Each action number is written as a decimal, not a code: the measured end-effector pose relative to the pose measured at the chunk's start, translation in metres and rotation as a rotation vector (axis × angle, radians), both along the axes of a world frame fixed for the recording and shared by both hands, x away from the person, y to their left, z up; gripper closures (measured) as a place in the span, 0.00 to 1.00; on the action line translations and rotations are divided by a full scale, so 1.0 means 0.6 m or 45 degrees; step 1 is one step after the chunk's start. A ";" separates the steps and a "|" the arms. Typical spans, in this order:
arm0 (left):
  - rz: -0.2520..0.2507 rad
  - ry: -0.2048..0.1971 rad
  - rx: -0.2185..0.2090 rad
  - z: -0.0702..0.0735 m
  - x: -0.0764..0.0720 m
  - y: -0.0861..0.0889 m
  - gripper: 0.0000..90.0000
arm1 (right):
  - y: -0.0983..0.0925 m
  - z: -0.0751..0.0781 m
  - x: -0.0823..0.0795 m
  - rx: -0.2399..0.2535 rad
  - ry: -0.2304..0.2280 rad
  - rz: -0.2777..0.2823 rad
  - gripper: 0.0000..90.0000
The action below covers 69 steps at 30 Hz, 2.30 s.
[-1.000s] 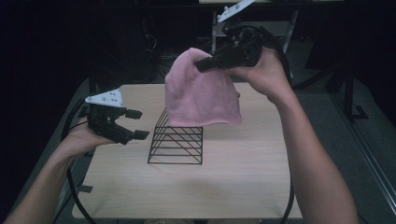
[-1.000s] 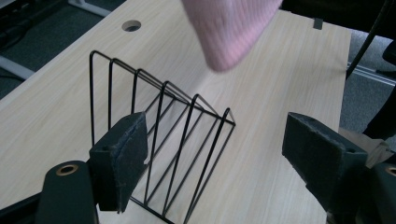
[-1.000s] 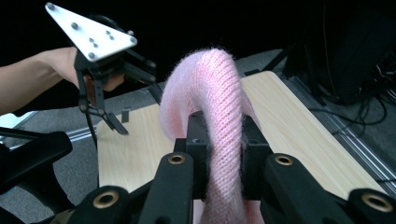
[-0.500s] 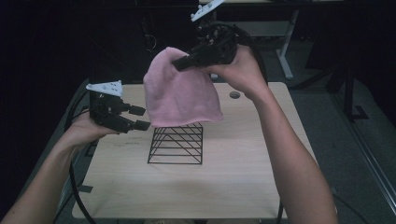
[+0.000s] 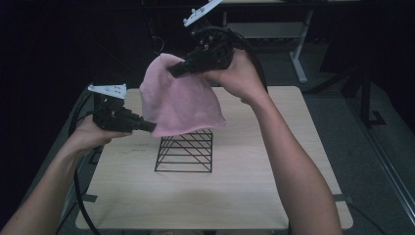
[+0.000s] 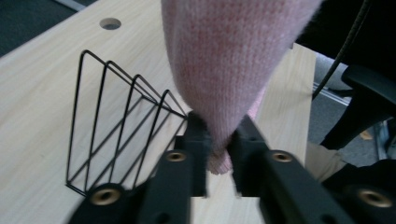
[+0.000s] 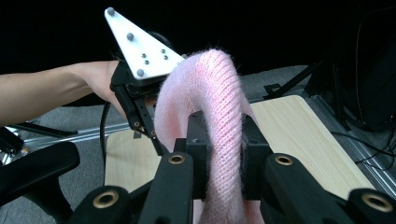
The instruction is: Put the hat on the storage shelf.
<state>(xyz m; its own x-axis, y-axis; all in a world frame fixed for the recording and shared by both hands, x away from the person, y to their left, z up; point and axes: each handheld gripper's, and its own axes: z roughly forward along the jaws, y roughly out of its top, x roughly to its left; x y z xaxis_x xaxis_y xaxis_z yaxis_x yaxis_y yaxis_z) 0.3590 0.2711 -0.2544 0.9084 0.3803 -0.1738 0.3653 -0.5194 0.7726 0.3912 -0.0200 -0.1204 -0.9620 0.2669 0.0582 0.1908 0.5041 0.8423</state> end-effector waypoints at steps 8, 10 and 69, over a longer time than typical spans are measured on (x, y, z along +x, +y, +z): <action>0.032 -0.024 0.071 -0.012 0.006 -0.003 0.93 | -0.004 -0.021 0.008 0.002 0.024 -0.017 0.87; 0.034 -0.017 0.090 -0.019 0.007 -0.004 0.93 | -0.005 -0.029 0.011 0.004 0.032 -0.021 0.87; 0.091 -0.014 0.205 -0.117 0.003 -0.001 0.92 | -0.024 -0.162 0.019 0.025 0.186 0.008 0.86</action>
<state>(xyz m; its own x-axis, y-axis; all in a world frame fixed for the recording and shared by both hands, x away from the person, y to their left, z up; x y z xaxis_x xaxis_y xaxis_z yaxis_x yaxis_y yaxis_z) 0.3607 0.2703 -0.3245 0.8795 0.4662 -0.0956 0.3977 -0.6096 0.6858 0.4023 -0.0342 -0.2173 -0.9446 0.2581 0.2029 0.3089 0.4897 0.8153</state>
